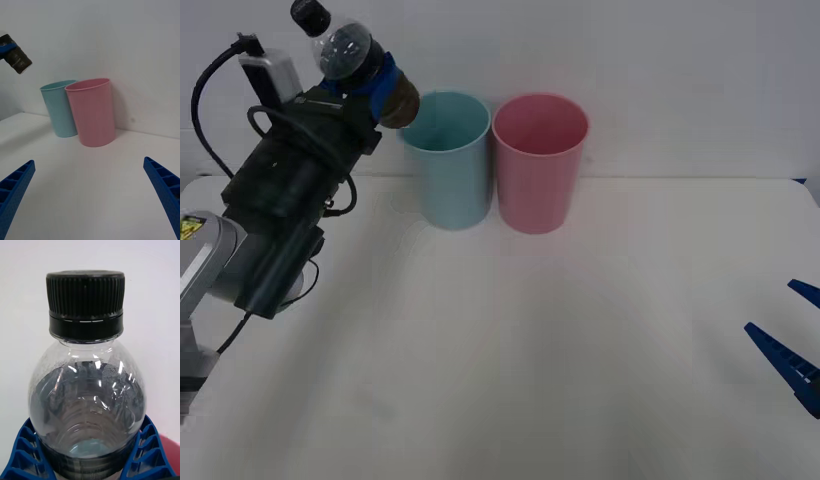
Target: Grasp the object on the table and drop it into the matching bin: aluminum can to the light blue bin, PET bottle to the pink bin.
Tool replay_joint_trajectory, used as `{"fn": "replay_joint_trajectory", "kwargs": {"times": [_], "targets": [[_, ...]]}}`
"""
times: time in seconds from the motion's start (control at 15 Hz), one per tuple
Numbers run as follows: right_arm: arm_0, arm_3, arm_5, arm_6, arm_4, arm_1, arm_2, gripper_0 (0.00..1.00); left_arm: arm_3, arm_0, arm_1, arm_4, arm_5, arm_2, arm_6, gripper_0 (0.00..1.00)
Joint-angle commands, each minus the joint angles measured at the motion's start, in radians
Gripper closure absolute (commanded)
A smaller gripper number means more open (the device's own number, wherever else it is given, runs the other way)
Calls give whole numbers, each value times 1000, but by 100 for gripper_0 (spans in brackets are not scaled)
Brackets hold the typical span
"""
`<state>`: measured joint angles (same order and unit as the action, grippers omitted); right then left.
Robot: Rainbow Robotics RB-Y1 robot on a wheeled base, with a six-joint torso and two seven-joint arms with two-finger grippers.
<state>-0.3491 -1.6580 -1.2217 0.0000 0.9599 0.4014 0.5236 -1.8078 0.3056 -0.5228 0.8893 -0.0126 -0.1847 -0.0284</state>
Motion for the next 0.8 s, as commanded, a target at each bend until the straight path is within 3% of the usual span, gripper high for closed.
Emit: {"fn": "replay_joint_trajectory", "kwargs": {"times": [0.07,0.27,0.8], "targets": [[0,0,0,0,0,0,0,0,55,102,0,-3,2,-68,-22,97],[0,0,0,0,0,0,0,0,147,230,-2,-4,2,-150,-45,97],[0,0,0,0,0,0,0,0,585,652,18,-17,-21,-469,-110,96]]}}
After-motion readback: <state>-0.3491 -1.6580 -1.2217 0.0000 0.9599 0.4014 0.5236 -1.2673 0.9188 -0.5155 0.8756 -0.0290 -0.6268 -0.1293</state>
